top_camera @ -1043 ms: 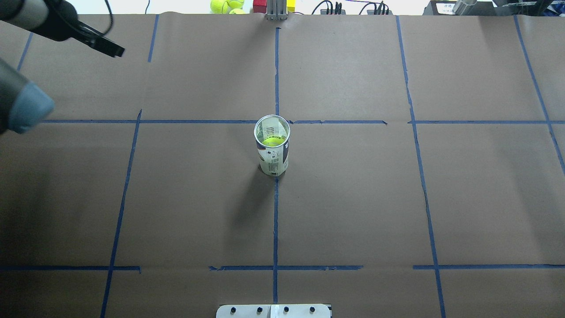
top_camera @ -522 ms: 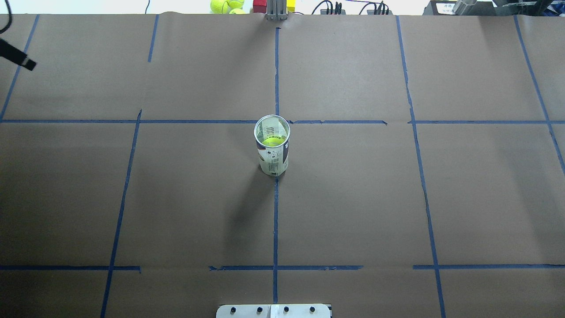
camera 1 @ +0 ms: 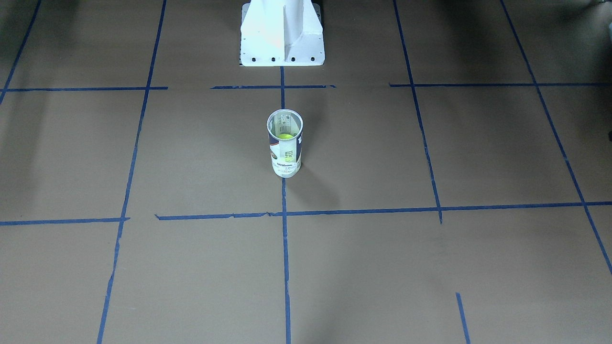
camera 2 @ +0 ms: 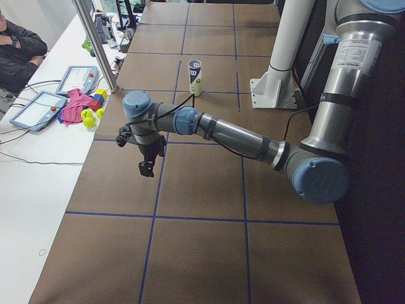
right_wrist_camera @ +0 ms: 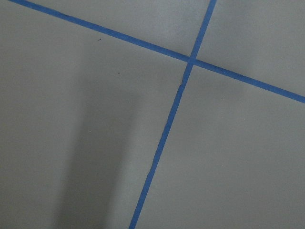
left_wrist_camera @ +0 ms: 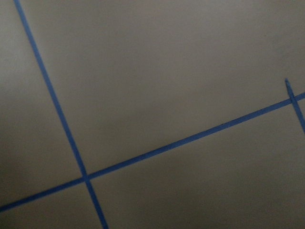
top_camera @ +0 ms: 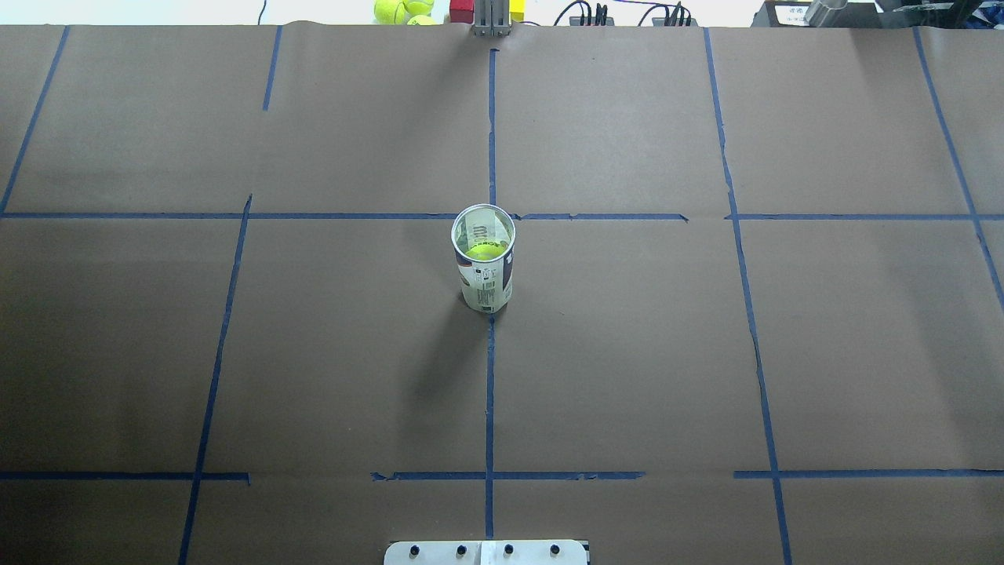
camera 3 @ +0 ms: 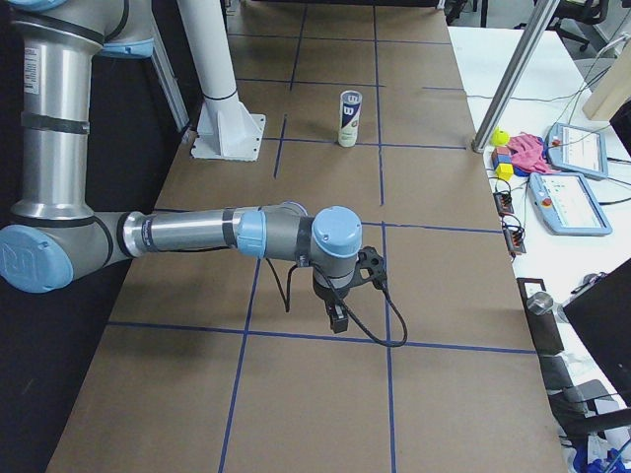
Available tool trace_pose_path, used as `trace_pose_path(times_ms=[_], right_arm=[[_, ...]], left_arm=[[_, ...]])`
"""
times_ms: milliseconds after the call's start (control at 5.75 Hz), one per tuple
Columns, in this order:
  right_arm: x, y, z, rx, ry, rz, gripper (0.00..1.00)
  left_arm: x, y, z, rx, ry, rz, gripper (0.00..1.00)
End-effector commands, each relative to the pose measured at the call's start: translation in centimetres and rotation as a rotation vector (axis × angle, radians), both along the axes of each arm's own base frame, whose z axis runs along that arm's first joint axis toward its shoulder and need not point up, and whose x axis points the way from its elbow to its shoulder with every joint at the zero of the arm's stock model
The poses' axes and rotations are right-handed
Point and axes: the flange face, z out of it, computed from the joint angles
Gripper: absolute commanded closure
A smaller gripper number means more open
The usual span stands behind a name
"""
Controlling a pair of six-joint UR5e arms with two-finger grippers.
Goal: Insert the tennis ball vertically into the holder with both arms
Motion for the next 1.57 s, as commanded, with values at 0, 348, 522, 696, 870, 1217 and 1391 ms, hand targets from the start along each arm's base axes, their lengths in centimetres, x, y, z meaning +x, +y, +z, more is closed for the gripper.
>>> trace_pose_path(times_ms=[0, 348, 522, 696, 870, 1217, 1391], right_arm=[[-0.2, -0.1, -0.1, -0.012, -0.002, 0.01, 0.0], [-0.3, -0.1, 0.0, -0.017, -0.002, 0.011, 0.0], [-0.4, -0.1, 0.0, -0.018, -0.002, 0.009, 0.0], [-0.5, -0.2, 0.0, -0.018, -0.002, 0.006, 0.0], [-0.5, -0.2, 0.0, -0.018, -0.003, 0.006, 0.0], [-0.6, -0.1, 0.0, -0.018, -0.006, 0.005, 0.0], [-0.6, -0.1, 0.0, -0.018, -0.006, 0.005, 0.0]], left_arm=[[-2.9, 4.6, 5.6, -0.13, -0.006, -0.049, 0.0], [-3.7, 9.4, 9.9, -0.183, -0.002, -0.055, 0.0], [-4.8, 10.5, 10.8, -0.126, 0.005, -0.078, 0.0], [-4.7, 10.4, 10.6, -0.122, 0.002, -0.079, 0.0], [-4.7, 10.4, 9.6, -0.101, -0.005, -0.078, 0.0], [-4.7, 11.8, 7.6, -0.069, -0.004, -0.078, 0.0], [-4.6, 12.0, 7.8, -0.072, -0.003, -0.076, 0.0]])
